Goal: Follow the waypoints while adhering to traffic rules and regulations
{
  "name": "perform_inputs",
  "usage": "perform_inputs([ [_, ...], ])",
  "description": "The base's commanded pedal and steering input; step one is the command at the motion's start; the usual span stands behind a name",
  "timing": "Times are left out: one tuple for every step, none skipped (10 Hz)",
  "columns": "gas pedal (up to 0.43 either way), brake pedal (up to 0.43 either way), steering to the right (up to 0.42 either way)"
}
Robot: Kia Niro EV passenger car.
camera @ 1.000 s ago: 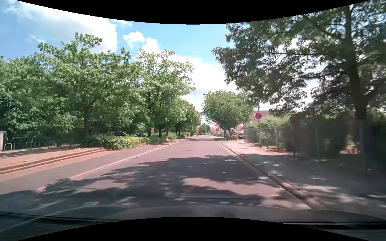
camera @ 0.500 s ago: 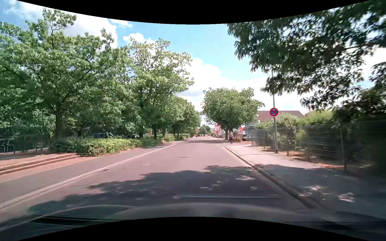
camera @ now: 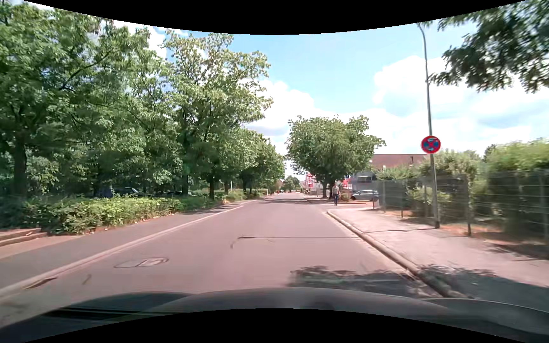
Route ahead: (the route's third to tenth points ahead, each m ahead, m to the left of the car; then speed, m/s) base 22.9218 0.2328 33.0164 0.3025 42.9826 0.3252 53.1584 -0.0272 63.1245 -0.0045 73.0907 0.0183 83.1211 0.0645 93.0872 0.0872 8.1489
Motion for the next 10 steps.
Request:
perform_inputs([
  [0.047,0.000,-0.004],
  [0.047,0.000,-0.004],
  [0.047,0.000,-0.004],
  [0.047,0.000,-0.004],
  [0.047,0.000,-0.004],
  [0.047,0.000,-0.005],
  [0.047,0.000,-0.004],
  [0.047,0.000,-0.004],
  [0.047,0.000,-0.004],
  [0.047,0.000,-0.004],
])
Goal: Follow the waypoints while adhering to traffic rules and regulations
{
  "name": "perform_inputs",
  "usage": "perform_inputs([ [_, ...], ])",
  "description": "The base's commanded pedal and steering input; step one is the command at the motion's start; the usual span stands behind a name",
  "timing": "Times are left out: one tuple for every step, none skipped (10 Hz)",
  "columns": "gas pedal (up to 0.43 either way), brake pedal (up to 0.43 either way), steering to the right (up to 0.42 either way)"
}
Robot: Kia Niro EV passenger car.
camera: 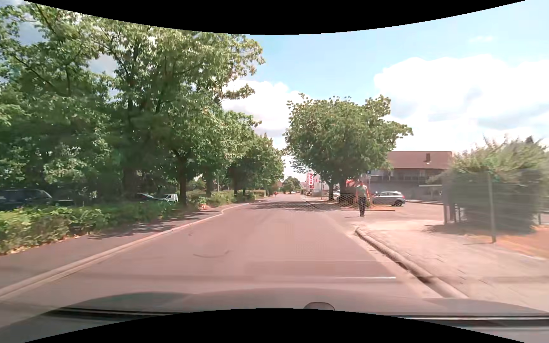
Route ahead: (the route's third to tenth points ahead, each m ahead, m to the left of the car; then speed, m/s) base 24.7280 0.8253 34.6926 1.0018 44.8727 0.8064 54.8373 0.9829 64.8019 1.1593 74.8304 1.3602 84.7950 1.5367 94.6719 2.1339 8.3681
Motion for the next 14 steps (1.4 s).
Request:
perform_inputs([
  [0.047,0.000,-0.004],
  [0.047,0.000,-0.003],
  [0.047,0.000,-0.003],
  [0.047,0.000,-0.003],
  [0.047,0.000,-0.003],
  [0.047,0.000,-0.003],
  [0.047,0.000,-0.003],
  [0.047,0.000,-0.003],
  [0.047,0.000,-0.003],
  [0.047,0.000,-0.003],
  [0.047,0.000,-0.003],
  [0.047,0.000,-0.003],
  [0.047,0.000,-0.003],
  [0.047,0.000,-0.003],
])
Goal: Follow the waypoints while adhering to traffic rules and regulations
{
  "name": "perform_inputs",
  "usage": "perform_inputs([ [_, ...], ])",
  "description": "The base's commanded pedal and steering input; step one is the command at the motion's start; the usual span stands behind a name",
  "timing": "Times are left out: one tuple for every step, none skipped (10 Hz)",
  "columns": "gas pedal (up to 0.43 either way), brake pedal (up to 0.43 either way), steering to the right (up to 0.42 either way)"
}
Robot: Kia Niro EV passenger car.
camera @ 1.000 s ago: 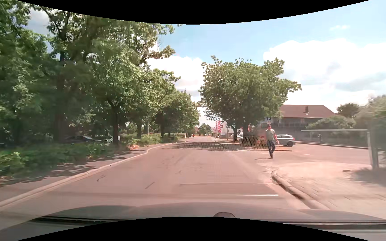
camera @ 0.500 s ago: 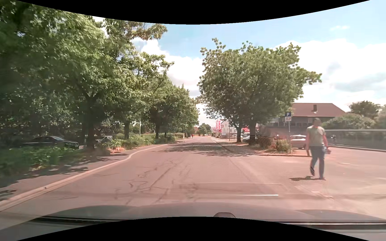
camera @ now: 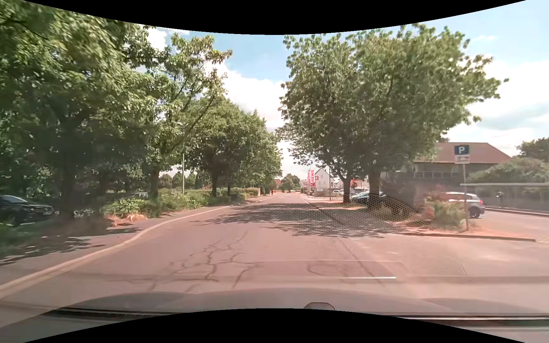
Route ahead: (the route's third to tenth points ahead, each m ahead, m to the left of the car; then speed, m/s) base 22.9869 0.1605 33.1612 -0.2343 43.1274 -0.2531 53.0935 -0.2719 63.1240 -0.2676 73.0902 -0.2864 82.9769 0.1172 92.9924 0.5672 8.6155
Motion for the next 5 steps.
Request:
perform_inputs([
  [0.039,0.000,-0.003],
  [0.039,0.000,-0.003],
  [0.039,0.000,-0.003],
  [0.039,0.000,-0.003],
  [0.039,0.000,-0.003],
])
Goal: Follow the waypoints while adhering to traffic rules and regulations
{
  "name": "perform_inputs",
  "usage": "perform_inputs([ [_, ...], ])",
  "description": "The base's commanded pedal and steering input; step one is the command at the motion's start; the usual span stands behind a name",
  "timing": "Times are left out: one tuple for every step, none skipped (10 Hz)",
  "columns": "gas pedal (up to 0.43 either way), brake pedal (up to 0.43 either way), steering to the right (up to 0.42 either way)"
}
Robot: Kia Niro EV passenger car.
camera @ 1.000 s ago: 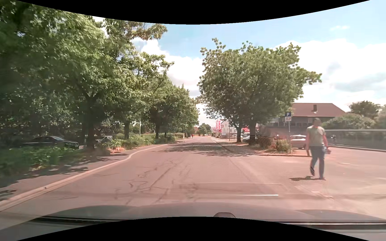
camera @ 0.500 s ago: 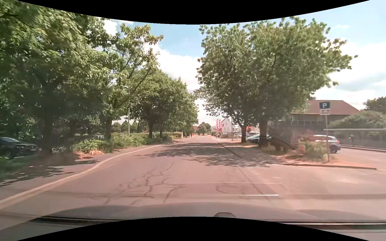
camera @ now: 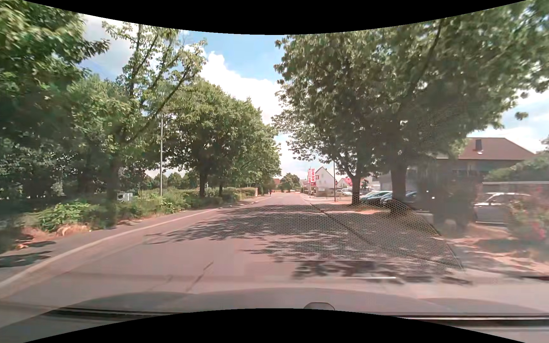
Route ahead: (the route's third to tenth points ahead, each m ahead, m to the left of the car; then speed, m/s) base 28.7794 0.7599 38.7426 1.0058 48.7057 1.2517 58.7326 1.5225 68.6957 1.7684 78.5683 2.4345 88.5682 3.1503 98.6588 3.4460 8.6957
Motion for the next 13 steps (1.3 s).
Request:
perform_inputs([
  [0.039,0.000,-0.003],
  [0.039,0.000,-0.003],
  [0.039,0.000,-0.003],
  [0.039,0.000,-0.003],
  [0.039,0.000,-0.003],
  [0.039,0.000,-0.003],
  [0.039,0.000,-0.003],
  [0.039,0.000,-0.003],
  [0.039,0.000,-0.004],
  [0.039,0.000,-0.004],
  [0.039,0.000,-0.004],
  [0.039,0.000,-0.004],
  [0.039,0.000,-0.004],
])
